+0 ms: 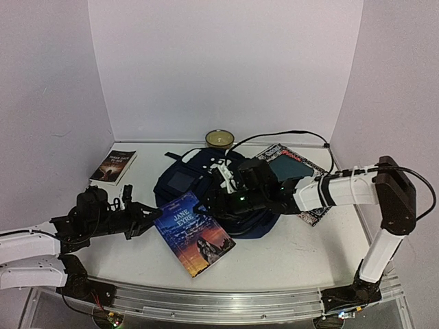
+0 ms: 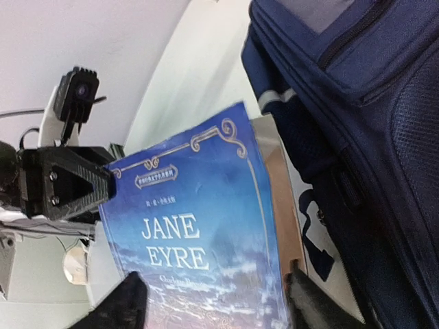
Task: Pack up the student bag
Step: Pass from the right arm to the left, then pass from the left arm to the right
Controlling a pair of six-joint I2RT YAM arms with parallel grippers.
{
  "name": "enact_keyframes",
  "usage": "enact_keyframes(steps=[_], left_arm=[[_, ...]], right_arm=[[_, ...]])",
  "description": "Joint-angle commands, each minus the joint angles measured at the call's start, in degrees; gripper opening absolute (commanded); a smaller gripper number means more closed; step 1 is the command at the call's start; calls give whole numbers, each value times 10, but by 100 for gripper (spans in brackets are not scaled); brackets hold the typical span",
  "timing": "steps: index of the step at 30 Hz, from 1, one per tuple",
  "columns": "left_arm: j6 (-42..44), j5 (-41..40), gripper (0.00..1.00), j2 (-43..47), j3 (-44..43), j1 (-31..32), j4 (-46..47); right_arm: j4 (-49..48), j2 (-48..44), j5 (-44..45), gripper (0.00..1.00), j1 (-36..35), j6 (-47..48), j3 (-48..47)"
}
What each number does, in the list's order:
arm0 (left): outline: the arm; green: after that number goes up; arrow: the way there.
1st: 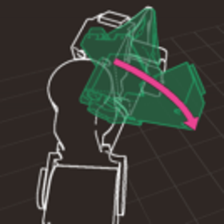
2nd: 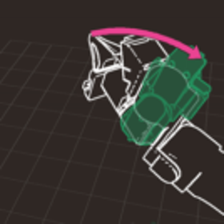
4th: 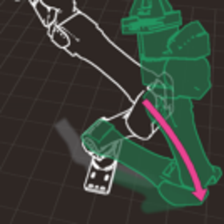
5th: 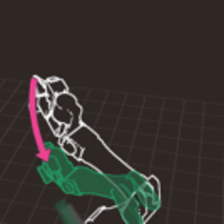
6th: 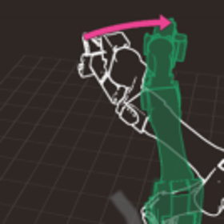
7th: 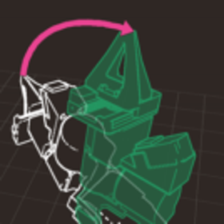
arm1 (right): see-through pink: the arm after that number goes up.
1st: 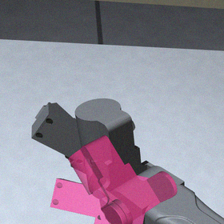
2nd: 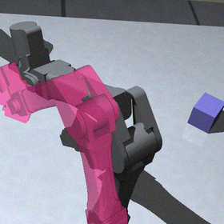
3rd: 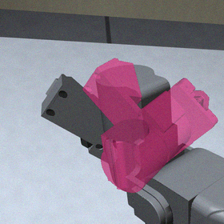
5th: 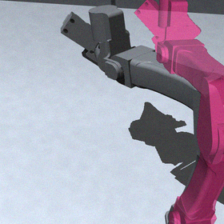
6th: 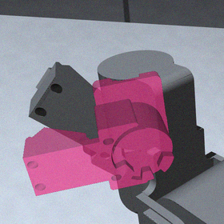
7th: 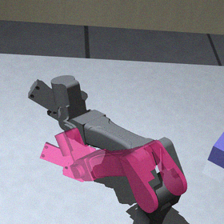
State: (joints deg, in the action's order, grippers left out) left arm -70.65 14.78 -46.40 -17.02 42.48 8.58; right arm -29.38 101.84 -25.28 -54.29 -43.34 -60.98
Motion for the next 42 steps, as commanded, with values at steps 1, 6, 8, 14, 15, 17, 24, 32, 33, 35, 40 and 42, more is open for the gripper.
enact_keyframes(steps=[1, 6, 8, 14, 15, 17, 24, 32, 33, 35, 40, 42], left_arm=[[-29, -15, 0, 55, -50, 1, 96], [-14, -24, 0, 53, -96, 1, 96], [-4, -33, 0, 47, -116, 0, 96], [27, -77, 0, 5, -192, 0, 97], [33, -84, 0, -6, -208, 0, 97], [45, -102, 0, -27, -237, 0, 97], [57, -165, 0, -96, -303, 0, 106], [39, -172, 0, -152, -327, 0, 177], [36, -172, 0, -156, -327, 0, 187], [29, -172, 0, -162, -326, 0, 209], [24, -186, 0, -157, -320, 0, 237], [24, -196, 0, -149, -314, 0, 244]], right_arm=[[-15, -87, 7, 88, 7, 2, 11], [-15, -150, 25, 98, 22, -9, 38], [-14, -173, 28, 98, 28, -14, 52], [-14, -247, 52, 98, 51, -50, 105], [-14, -262, 56, 98, 54, -57, 115], [-14, -287, 65, 98, 57, -73, 131], [-55, -332, 79, 98, 58, -126, 173], [-193, -286, 30, 98, 58, -202, 202], [-212, -275, 22, 98, 58, -214, 203], [-245, -251, 8, 98, 58, -234, 205], [-301, -199, -3, 98, 56, -266, 209], [-317, -180, -6, 98, 55, -278, 210]])
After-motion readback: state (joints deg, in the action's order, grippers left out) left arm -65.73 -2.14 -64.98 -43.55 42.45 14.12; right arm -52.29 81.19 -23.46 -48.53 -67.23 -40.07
